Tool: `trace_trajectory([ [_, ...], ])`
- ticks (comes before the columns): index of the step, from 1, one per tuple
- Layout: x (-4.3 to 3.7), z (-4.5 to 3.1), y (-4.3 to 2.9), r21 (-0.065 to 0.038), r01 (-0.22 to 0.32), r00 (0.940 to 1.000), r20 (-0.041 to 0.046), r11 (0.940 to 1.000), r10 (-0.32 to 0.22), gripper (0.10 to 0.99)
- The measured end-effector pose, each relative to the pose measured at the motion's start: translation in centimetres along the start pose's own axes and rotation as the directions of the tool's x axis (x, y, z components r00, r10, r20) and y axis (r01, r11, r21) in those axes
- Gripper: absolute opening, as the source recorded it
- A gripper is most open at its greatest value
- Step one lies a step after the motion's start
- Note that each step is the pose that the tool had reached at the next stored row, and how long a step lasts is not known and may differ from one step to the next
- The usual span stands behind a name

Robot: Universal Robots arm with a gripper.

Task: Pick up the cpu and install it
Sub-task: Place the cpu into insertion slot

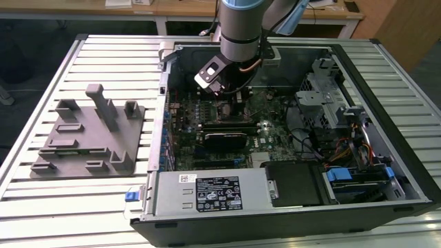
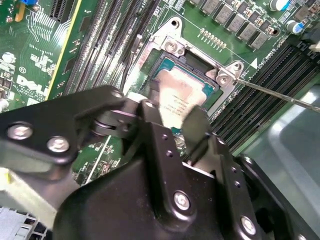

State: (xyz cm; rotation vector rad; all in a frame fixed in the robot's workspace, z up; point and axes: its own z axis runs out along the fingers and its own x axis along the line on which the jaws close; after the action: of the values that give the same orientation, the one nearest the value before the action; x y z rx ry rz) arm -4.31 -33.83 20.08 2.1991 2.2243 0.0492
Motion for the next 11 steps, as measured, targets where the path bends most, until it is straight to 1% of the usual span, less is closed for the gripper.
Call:
trace_trajectory([
  [1, 0.00, 0.00, 0.00, 0.000, 0.000, 1.0000, -0.0005, 1.0000, 0.000, 0.486],
  [3, 0.00, 0.00, 0.00, 0.000, 0.000, 1.0000, -0.0016, 1.0000, 0.000, 0.369],
  [4, 0.00, 0.00, 0.00, 0.000, 0.000, 1.0000, -0.0022, 1.0000, 0.000, 0.369],
  [6, 0.00, 0.00, 0.00, 0.000, 0.000, 1.0000, -0.0033, 1.0000, 0.000, 0.251],
  [7, 0.00, 0.00, 0.00, 0.000, 0.000, 1.0000, -0.0039, 1.0000, 0.000, 0.251],
  [9, 0.00, 0.00, 0.00, 0.000, 0.000, 1.0000, -0.0049, 1.0000, 0.000, 0.137],
  [10, 0.00, 0.00, 0.00, 0.000, 0.000, 1.0000, -0.0055, 1.0000, 0.000, 0.137],
  [11, 0.00, 0.00, 0.00, 0.000, 0.000, 1.0000, -0.0061, 1.0000, 0.000, 0.106],
])
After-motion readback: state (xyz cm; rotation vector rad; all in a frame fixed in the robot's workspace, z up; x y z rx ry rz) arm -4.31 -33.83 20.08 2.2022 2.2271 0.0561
